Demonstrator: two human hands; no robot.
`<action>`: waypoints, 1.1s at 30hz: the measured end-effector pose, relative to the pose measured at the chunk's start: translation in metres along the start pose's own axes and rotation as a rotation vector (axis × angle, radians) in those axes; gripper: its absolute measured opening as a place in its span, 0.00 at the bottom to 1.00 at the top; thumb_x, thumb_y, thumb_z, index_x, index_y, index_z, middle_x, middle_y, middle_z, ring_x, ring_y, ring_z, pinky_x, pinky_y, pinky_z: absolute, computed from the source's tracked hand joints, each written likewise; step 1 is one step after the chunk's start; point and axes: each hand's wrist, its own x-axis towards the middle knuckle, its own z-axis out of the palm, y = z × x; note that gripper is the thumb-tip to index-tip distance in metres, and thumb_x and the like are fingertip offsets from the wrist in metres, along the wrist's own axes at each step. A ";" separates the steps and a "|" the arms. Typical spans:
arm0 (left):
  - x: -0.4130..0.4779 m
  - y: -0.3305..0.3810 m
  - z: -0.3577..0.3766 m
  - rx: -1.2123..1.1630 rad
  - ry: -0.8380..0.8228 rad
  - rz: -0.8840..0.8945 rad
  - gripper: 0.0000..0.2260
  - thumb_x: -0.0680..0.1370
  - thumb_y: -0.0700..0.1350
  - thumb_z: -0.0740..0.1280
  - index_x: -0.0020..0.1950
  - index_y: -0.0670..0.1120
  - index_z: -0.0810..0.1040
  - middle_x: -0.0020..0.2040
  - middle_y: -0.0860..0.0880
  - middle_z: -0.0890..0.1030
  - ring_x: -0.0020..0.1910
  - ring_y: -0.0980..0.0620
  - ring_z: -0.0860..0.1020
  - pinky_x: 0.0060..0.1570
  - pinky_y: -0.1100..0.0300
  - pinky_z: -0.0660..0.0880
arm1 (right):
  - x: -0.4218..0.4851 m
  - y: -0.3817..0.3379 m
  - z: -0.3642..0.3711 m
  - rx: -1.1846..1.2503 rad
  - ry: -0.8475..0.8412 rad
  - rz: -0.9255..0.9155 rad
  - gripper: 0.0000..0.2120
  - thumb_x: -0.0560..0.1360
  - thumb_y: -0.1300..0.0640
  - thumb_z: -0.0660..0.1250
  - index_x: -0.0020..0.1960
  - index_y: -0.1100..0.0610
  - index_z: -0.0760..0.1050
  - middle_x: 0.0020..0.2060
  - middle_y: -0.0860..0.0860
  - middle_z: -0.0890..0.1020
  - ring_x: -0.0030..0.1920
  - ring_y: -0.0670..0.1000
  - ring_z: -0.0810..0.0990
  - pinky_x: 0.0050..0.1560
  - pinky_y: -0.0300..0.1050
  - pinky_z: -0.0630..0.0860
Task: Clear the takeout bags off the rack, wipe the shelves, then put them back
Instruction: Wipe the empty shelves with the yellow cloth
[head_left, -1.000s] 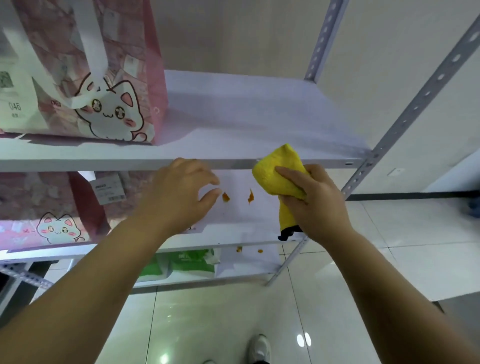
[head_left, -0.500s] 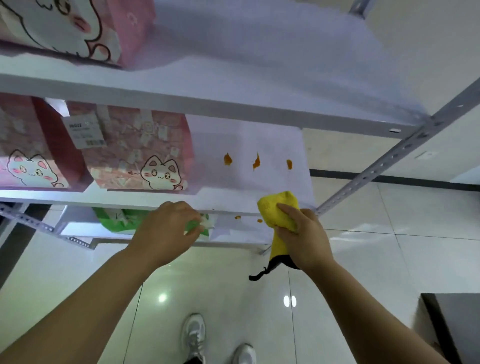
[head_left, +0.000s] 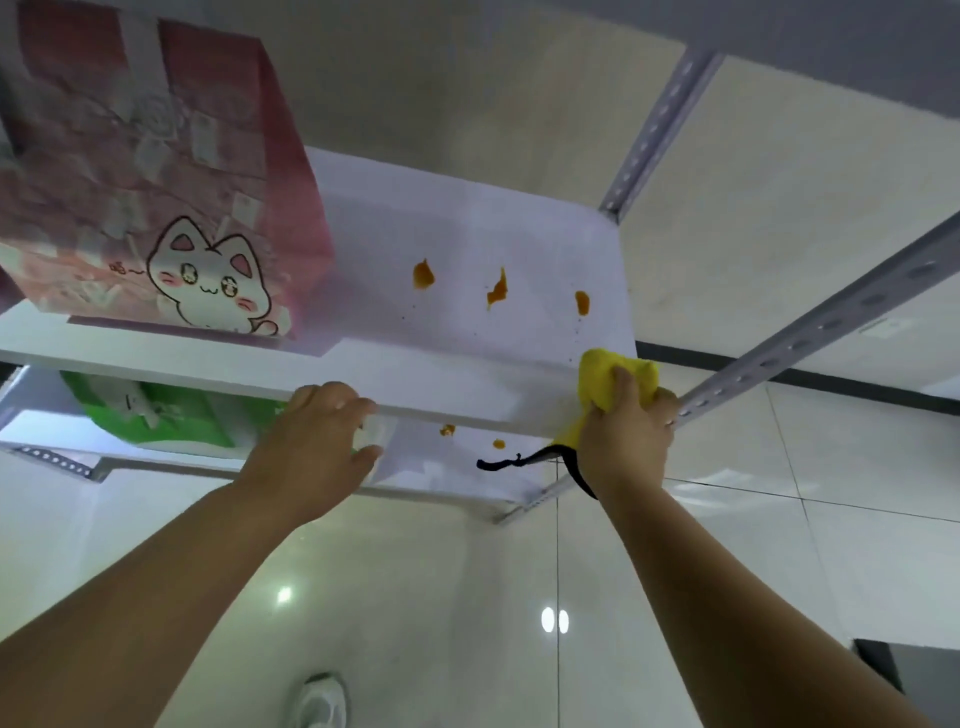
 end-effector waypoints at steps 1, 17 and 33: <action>0.006 -0.002 0.003 0.007 0.027 -0.007 0.21 0.75 0.51 0.66 0.67 0.48 0.70 0.66 0.48 0.70 0.65 0.47 0.63 0.63 0.53 0.65 | 0.003 0.001 0.008 -0.032 -0.016 0.031 0.25 0.74 0.63 0.56 0.70 0.50 0.60 0.69 0.60 0.57 0.61 0.66 0.64 0.62 0.57 0.64; 0.048 -0.029 0.008 0.051 0.045 0.080 0.13 0.77 0.46 0.63 0.60 0.47 0.78 0.64 0.46 0.75 0.57 0.43 0.76 0.54 0.51 0.73 | -0.018 -0.075 0.093 -0.257 -0.092 -0.576 0.27 0.77 0.49 0.59 0.74 0.49 0.57 0.72 0.57 0.59 0.59 0.61 0.65 0.59 0.52 0.63; 0.071 -0.031 0.003 0.111 0.046 0.059 0.17 0.77 0.60 0.57 0.55 0.53 0.81 0.54 0.53 0.78 0.52 0.51 0.77 0.47 0.58 0.73 | 0.070 -0.029 0.062 -0.204 0.113 0.199 0.23 0.77 0.55 0.58 0.70 0.52 0.57 0.67 0.60 0.60 0.62 0.64 0.63 0.60 0.57 0.66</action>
